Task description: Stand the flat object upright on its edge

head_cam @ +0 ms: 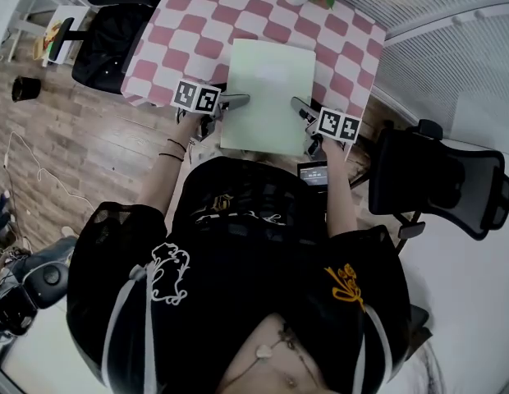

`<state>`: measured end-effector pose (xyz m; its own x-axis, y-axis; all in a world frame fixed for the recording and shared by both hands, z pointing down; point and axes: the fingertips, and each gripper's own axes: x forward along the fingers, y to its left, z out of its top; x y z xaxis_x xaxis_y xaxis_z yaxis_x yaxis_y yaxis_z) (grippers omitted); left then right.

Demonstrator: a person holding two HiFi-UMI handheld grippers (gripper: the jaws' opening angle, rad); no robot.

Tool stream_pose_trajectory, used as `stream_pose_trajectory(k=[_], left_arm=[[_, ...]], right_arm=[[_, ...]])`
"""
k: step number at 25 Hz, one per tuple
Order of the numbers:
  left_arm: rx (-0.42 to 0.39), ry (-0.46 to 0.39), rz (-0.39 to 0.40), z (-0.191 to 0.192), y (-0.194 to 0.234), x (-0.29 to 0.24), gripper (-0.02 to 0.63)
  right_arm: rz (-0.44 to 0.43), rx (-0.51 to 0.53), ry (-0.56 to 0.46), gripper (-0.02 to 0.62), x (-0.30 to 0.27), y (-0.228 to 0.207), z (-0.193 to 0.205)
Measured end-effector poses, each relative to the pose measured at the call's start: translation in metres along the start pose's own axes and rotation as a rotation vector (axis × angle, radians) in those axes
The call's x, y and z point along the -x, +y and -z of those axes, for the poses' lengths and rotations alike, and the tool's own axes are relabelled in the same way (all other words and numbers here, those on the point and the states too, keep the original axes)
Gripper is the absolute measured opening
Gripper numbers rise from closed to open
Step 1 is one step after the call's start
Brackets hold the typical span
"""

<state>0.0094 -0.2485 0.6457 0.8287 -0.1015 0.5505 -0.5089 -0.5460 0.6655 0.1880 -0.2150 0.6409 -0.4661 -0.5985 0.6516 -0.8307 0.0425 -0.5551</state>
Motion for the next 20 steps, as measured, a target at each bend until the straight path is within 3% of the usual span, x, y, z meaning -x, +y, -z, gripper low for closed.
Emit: stream_pose_trajectory(k=[4, 10, 15, 20], left_arm=[[-0.065, -0.021, -0.023, -0.014, -0.007, 0.011, 0.390], [-0.229, -0.093, -0.092, -0.055, -0.018, 0.037, 0.380], [-0.368, -0.155, -0.188, -0.098, -0.021, 0.058, 0.369], [-0.469, -0.215, -0.287, -0.135, -0.019, 0.079, 0.351]], right_arm=[[0.006, 0.065, -0.017, 0.272, 0.008, 0.011, -0.013], [-0.005, 0.235, -0.092, 0.272, 0.018, 0.044, -0.059], [0.026, 0.412, -0.152, 0.272, 0.019, 0.072, -0.105], [0.063, 0.499, -0.215, 0.270, 0.012, 0.089, -0.136]])
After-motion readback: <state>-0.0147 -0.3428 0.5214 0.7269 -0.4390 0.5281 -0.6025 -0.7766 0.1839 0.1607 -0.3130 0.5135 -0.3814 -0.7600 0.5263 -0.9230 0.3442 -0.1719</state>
